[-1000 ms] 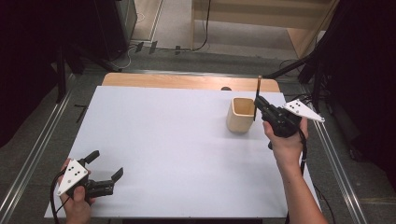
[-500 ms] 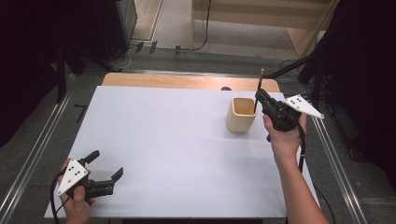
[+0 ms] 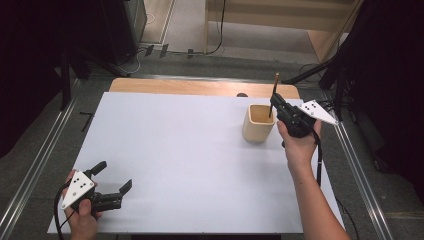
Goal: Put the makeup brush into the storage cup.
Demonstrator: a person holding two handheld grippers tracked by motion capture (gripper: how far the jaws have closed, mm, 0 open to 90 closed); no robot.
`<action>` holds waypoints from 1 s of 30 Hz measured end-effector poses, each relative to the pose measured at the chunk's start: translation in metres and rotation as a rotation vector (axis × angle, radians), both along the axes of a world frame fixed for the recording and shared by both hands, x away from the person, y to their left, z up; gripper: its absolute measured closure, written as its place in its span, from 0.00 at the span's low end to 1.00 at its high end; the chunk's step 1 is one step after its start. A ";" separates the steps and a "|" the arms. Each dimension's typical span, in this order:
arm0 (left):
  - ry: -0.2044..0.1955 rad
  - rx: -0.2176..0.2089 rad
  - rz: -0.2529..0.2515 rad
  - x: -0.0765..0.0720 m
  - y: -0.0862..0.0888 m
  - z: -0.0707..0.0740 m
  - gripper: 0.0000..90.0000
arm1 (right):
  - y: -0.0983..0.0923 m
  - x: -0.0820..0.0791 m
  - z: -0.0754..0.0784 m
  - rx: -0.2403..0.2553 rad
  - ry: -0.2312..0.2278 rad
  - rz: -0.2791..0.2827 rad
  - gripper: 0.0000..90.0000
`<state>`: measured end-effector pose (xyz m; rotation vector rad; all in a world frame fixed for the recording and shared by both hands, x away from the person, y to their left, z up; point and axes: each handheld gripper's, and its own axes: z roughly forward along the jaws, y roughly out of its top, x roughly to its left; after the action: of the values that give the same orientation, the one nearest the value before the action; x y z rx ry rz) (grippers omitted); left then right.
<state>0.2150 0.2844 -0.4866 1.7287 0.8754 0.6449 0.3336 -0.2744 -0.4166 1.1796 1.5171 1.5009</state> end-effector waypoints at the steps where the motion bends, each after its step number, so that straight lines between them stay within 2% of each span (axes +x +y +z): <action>1: 0.000 -0.001 0.000 0.000 0.000 0.000 0.00 | 0.001 0.001 -0.001 -0.002 0.002 -0.001 0.94; 14: 0.001 -0.004 0.002 0.000 0.001 0.000 0.00 | 0.002 0.006 -0.016 -0.018 0.043 -0.008 0.94; 18: 0.001 -0.003 0.003 0.000 0.001 0.000 0.00 | 0.001 0.006 -0.020 -0.021 0.051 -0.011 0.94; 20: 0.001 -0.003 0.003 0.000 0.001 0.000 0.00 | 0.001 0.006 -0.025 -0.032 0.069 -0.011 0.94; 27: 0.001 -0.003 0.003 0.000 0.001 0.000 0.00 | 0.001 0.004 -0.033 -0.042 0.079 -0.013 0.94; 30: 0.002 -0.004 0.003 0.000 0.001 0.000 0.00 | 0.001 0.003 -0.039 -0.045 0.100 -0.013 0.94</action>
<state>0.2151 0.2852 -0.4866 1.7252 0.8796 0.6433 0.3366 -0.2731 -0.4560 1.2521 1.5980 1.4108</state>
